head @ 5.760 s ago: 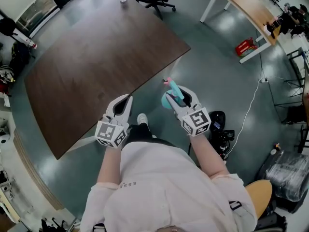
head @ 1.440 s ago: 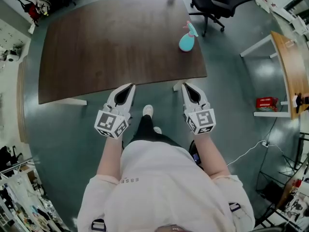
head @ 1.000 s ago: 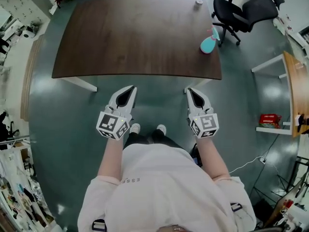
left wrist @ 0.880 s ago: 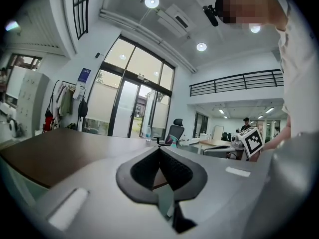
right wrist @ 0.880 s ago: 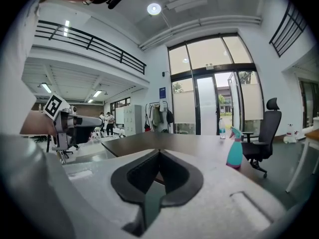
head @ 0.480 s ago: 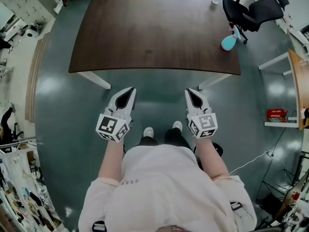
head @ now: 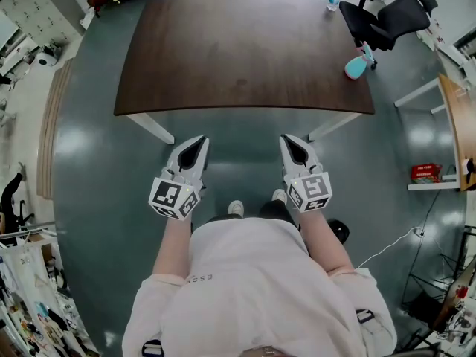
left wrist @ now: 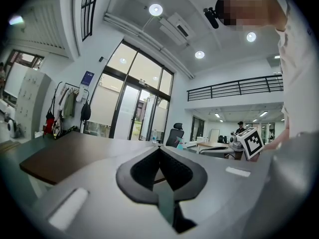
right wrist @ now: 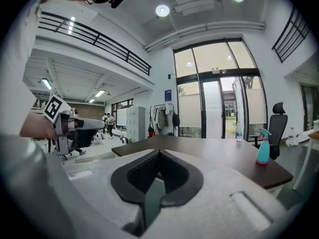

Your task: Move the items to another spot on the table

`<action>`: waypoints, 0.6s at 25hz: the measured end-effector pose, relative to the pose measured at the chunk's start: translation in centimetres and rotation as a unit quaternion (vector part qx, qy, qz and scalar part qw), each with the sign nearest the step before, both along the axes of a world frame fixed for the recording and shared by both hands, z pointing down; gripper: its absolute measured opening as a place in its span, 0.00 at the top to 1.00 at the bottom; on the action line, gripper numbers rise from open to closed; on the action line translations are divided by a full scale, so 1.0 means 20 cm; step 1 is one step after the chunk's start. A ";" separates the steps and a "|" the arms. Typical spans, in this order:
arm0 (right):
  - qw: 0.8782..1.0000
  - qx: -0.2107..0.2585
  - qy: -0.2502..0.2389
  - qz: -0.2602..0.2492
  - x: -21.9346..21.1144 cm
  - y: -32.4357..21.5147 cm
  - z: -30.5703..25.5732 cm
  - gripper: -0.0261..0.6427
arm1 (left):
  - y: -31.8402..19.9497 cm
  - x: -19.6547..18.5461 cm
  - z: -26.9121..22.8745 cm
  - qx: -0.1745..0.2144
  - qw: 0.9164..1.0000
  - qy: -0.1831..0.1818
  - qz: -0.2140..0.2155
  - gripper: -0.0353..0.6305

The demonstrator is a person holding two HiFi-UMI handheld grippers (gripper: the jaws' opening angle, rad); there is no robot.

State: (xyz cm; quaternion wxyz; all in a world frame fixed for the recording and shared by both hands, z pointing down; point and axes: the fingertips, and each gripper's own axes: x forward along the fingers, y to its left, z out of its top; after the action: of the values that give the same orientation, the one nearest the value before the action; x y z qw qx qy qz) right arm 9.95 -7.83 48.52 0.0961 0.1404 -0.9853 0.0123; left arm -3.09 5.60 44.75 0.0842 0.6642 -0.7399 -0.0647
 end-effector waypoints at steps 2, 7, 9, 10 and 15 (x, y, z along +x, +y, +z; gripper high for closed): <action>1.000 0.004 0.001 -0.004 -0.01 0.01 -0.01 0.97 | 0.00 -0.01 0.00 0.004 1.000 0.001 -0.001 0.92; 1.000 0.016 0.005 -0.008 -0.03 0.06 -0.02 0.97 | 0.02 -0.01 0.00 0.011 1.000 0.001 0.006 0.92; 1.000 0.020 0.006 -0.010 -0.04 0.08 -0.02 0.97 | 0.02 0.00 0.00 0.012 1.000 0.000 0.011 0.92; 1.000 0.021 0.006 -0.011 -0.04 0.09 -0.02 0.97 | 0.02 0.01 0.00 0.012 1.000 -0.002 0.014 0.92; 0.999 0.026 0.006 -0.018 -0.05 0.11 -0.03 0.97 | 0.01 0.03 0.01 0.012 1.000 -0.007 0.023 0.92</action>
State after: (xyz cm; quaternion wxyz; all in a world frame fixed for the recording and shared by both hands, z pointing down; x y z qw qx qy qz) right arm 8.90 -5.62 48.00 0.0982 0.1255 -0.9871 -0.0162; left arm -2.45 5.77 44.88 0.0722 0.6822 -0.7245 -0.0670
